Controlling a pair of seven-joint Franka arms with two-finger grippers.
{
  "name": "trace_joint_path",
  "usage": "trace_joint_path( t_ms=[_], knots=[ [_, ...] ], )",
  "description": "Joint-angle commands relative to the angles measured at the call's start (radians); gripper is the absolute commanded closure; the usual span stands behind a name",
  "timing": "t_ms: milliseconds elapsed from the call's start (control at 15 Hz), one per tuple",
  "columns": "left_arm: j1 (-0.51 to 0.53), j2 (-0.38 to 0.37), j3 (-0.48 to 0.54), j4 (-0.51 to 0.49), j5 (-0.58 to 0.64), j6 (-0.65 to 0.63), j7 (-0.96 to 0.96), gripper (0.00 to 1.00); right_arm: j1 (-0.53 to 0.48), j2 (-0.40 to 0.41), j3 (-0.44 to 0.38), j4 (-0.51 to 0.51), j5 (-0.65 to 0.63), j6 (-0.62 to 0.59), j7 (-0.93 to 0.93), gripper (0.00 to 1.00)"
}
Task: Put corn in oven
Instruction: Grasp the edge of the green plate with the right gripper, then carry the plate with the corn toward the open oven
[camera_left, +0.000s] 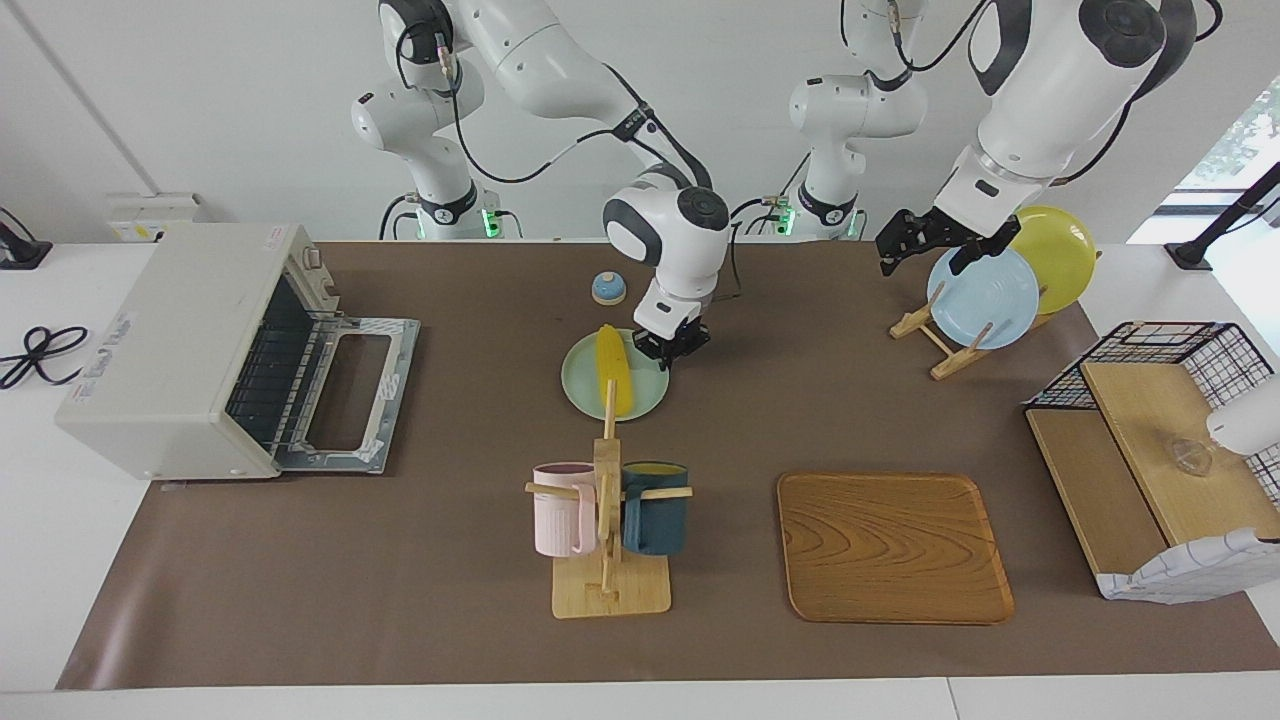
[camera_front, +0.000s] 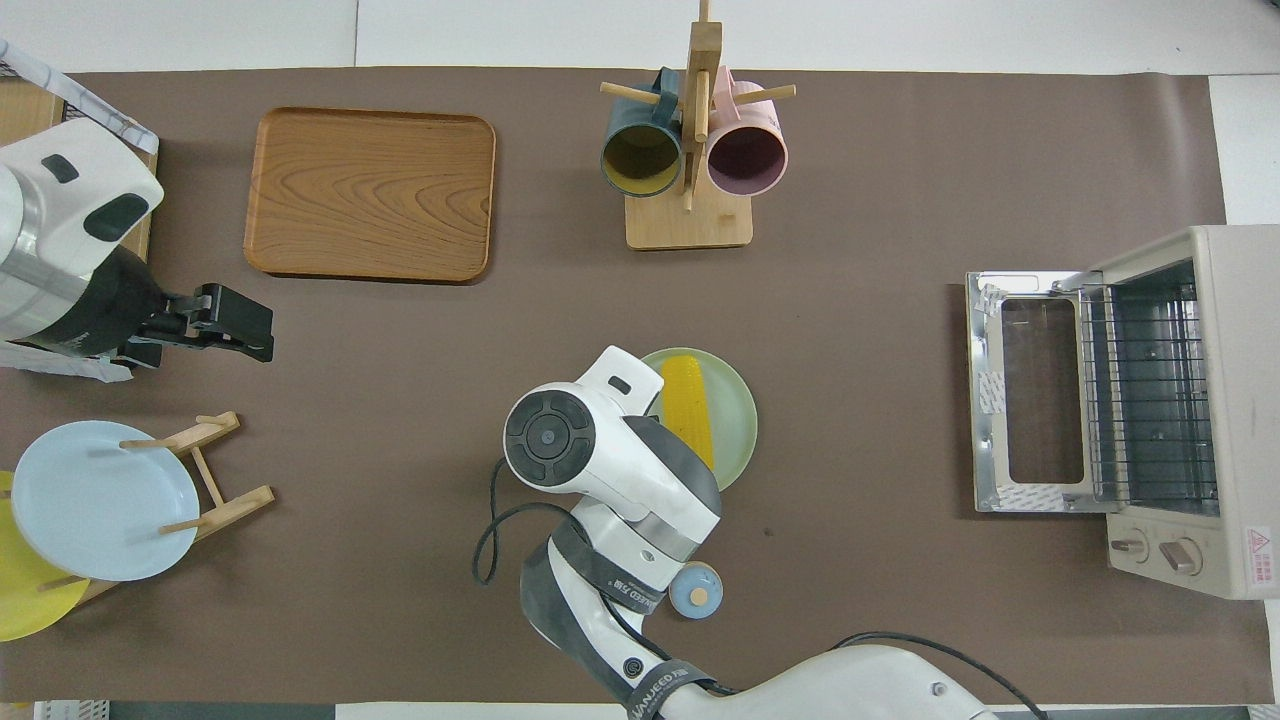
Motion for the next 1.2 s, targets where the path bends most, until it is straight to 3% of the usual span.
trace_joint_path(
  t_ms=[0, 333, 600, 1133],
  knots=[
    [0.008, -0.001, -0.003, 0.014, 0.005, -0.019, 0.017, 0.00, -0.024, -0.003, -0.007, 0.049, -0.045, -0.076, 0.019, 1.00],
    [0.002, -0.001, -0.003, 0.014, 0.005, -0.008, 0.013, 0.00, -0.067, -0.004, -0.019, 0.098, -0.162, -0.235, 0.020, 1.00],
    [-0.004, -0.001, -0.003, 0.012, 0.005, -0.006, 0.013, 0.00, -0.194, -0.052, -0.021, 0.080, -0.170, -0.300, -0.002, 1.00],
    [-0.004, -0.003, -0.004, 0.012, 0.005, -0.006, 0.013, 0.00, -0.490, -0.251, -0.021, -0.098, -0.171, -0.334, -0.326, 1.00]
  ],
)
